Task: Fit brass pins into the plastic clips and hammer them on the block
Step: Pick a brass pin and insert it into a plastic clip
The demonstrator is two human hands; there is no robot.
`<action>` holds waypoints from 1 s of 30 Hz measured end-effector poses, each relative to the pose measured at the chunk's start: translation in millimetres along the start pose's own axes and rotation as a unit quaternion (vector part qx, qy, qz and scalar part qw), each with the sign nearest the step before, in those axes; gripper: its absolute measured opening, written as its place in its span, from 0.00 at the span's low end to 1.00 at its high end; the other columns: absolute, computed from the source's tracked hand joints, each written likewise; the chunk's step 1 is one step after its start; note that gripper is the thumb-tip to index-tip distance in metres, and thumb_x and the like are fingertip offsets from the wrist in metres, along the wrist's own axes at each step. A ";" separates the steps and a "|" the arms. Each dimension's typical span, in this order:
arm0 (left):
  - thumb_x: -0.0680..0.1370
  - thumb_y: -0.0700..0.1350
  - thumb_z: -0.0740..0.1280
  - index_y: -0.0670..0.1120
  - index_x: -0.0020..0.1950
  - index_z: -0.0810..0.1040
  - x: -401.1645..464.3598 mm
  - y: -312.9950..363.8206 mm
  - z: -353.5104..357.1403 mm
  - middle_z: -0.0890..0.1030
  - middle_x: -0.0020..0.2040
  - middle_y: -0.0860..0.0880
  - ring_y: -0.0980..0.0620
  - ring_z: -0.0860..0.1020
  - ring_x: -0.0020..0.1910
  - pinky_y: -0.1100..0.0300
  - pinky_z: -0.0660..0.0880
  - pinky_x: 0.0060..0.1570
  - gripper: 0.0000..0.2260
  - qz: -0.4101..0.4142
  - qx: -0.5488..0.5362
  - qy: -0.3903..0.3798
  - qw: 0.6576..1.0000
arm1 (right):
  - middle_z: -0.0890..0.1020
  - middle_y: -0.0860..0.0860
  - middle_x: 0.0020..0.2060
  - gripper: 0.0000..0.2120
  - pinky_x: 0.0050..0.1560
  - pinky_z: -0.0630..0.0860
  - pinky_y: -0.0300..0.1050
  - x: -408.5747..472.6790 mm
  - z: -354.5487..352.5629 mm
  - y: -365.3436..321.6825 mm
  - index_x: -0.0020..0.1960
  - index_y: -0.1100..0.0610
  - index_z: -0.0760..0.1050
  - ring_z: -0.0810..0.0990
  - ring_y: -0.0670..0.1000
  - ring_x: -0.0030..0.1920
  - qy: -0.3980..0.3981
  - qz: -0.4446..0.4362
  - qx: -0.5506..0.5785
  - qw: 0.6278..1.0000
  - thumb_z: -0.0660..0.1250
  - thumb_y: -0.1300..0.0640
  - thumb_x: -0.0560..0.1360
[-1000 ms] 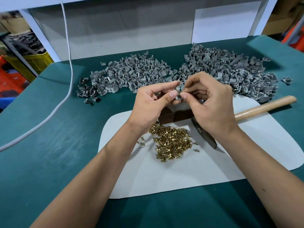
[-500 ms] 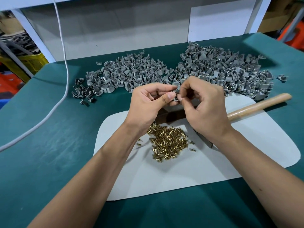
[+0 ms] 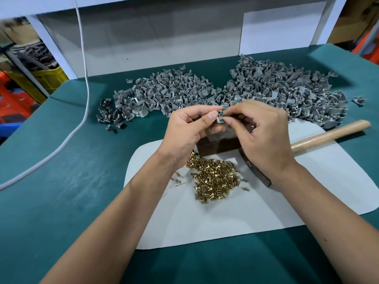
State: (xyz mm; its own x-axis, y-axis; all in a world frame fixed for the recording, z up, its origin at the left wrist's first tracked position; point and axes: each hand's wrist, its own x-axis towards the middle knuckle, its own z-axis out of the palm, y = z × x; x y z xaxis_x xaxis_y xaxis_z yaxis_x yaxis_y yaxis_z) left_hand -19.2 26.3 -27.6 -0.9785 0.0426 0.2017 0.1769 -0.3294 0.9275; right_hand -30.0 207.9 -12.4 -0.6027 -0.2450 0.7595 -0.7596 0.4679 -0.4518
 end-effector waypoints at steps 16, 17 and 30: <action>0.72 0.28 0.75 0.38 0.54 0.85 -7.2 -3.9 20.9 0.87 0.47 0.42 0.46 0.86 0.46 0.53 0.83 0.52 0.12 0.105 0.176 0.091 0.975 | 0.82 0.53 0.41 0.03 0.44 0.73 0.37 2.4 -0.3 1.8 0.48 0.62 0.81 0.78 0.50 0.43 -0.021 0.071 -0.015 0.997 0.69 0.63 0.79; 0.71 0.28 0.76 0.38 0.53 0.85 -7.0 -4.4 22.0 0.87 0.46 0.42 0.47 0.86 0.45 0.55 0.83 0.51 0.12 0.098 0.167 0.099 0.976 | 0.82 0.53 0.42 0.03 0.44 0.74 0.39 2.2 -0.2 1.2 0.48 0.62 0.81 0.78 0.51 0.43 -0.018 0.074 -0.014 0.997 0.69 0.63 0.79; 0.71 0.30 0.77 0.44 0.43 0.86 -9.5 -9.8 32.4 0.87 0.43 0.42 0.46 0.86 0.44 0.51 0.83 0.52 0.10 0.112 0.216 0.140 0.960 | 0.84 0.50 0.38 0.02 0.43 0.75 0.35 2.3 1.2 -2.4 0.45 0.59 0.84 0.81 0.49 0.38 -0.016 0.131 -0.028 0.991 0.72 0.63 0.75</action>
State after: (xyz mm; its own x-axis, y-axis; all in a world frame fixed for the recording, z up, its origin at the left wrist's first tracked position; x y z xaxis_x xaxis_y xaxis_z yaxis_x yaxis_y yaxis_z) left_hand -8.2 59.7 -28.5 -0.8899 -0.2584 0.3758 0.3552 0.1244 0.9265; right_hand -29.8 205.2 -10.1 -0.7853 -0.1359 0.6040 -0.5620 0.5659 -0.6033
